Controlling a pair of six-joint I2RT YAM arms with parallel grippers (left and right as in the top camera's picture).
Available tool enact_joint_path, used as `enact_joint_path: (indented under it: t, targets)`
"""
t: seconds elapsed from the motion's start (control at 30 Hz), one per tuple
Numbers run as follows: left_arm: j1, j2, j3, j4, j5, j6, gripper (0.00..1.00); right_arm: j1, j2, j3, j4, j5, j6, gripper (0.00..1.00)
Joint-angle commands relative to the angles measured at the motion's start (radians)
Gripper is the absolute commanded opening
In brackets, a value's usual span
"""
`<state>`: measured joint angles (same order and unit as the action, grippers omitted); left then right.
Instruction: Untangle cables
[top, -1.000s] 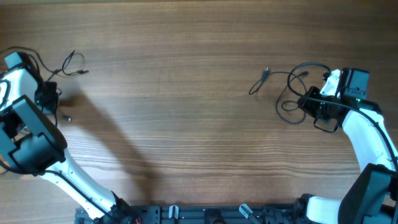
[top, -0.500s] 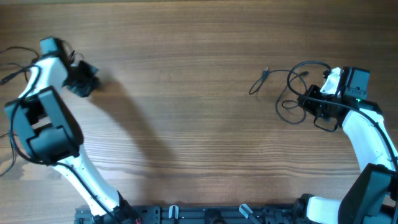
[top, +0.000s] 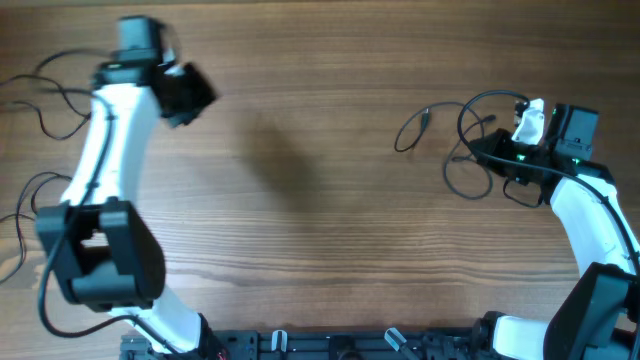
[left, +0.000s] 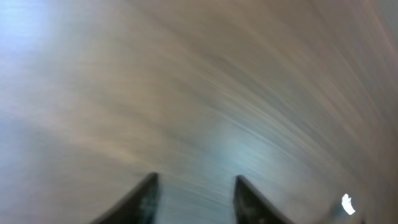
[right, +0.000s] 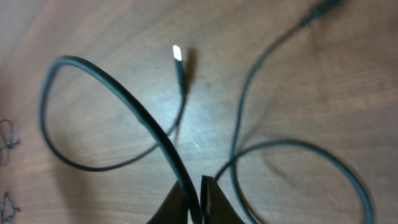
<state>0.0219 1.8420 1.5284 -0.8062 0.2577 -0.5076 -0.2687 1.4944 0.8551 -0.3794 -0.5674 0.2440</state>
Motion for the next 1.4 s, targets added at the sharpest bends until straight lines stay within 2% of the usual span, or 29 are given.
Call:
enact_joint_path:
  t: [0.0, 0.13, 0.2, 0.3, 0.4, 0.47, 0.57, 0.7, 0.8, 0.9, 1.0, 1.07, 1.1, 1.13, 1.17, 1.2, 1.23, 1.37]
  targets:
    - [-0.157, 0.008, -0.017, 0.074, 0.094, 0.089, 0.65, 0.004, 0.014, 0.002, 0.033, -0.121, -0.005, 0.05]
    - [-0.319, 0.021, -0.018, 0.199, 0.093, 0.177, 0.92, 0.004, 0.014, 0.002, 0.030, -0.161, -0.009, 0.05]
    - [-0.385, 0.042, -0.018, 0.250, 0.094, 0.246, 1.00, 0.004, 0.014, 0.002, 0.023, -0.190, -0.012, 0.05]
    - [-0.463, 0.090, -0.018, 0.296, 0.103, 0.291, 1.00, 0.004, 0.014, 0.002, 0.054, -0.409, -0.072, 0.04]
    - [-0.468, 0.100, -0.018, 0.316, 0.231, 0.291, 1.00, 0.025, 0.014, 0.002, 0.157, -0.684, -0.084, 0.05]
    - [-0.454, 0.099, -0.018, 0.347, 0.312, 0.291, 1.00, 0.090, 0.014, 0.002, 0.239, -0.737, -0.038, 0.04]
    - [-0.412, 0.099, -0.018, 0.370, 0.390, 0.283, 1.00, 0.237, 0.014, 0.002, 0.289, -0.652, 0.000, 0.05]
    - [-0.257, 0.099, -0.018, 0.369, 0.393, 0.154, 1.00, 0.451, 0.014, 0.002, 0.322, -0.396, 0.055, 0.05]
    - [-0.132, 0.099, -0.018, 0.369, 0.420, 0.016, 1.00, 0.566, 0.014, 0.002, 0.476, -0.389, 0.114, 0.05]
    - [-0.003, 0.099, -0.018, 0.369, 0.486, 0.004, 1.00, 0.718, 0.027, 0.003, 0.781, -0.293, 0.258, 0.05]
    - [0.063, 0.099, -0.018, 0.368, 0.490, -0.019, 1.00, 0.797, 0.058, 0.024, 0.877, -0.262, 0.284, 0.04]
    - [0.105, 0.098, -0.018, 0.362, 0.566, -0.032, 1.00, 0.814, 0.084, 0.034, 0.837, -0.243, 0.275, 0.07]
    - [0.108, 0.098, -0.018, 0.357, 0.591, -0.032, 1.00, 0.807, 0.088, 0.034, 0.789, -0.212, 0.261, 0.15]
    - [0.105, 0.098, -0.018, 0.344, 0.598, -0.032, 1.00, 0.791, 0.092, 0.034, 0.712, -0.148, 0.241, 0.29]
    - [0.097, 0.098, -0.018, 0.331, 0.598, -0.027, 1.00, 0.770, 0.092, 0.034, 0.653, -0.092, 0.220, 0.74]
    - [0.081, 0.098, -0.018, 0.312, 0.592, -0.020, 1.00, 0.729, 0.092, 0.034, 0.594, -0.018, 0.191, 1.00]
    - [0.052, 0.098, -0.018, 0.292, 0.570, -0.021, 1.00, 0.649, 0.081, 0.036, 0.546, 0.051, 0.222, 1.00]
    - [-0.029, 0.098, -0.018, 0.273, 0.515, -0.021, 1.00, 0.413, 0.029, 0.036, 0.447, 0.023, 0.349, 1.00]
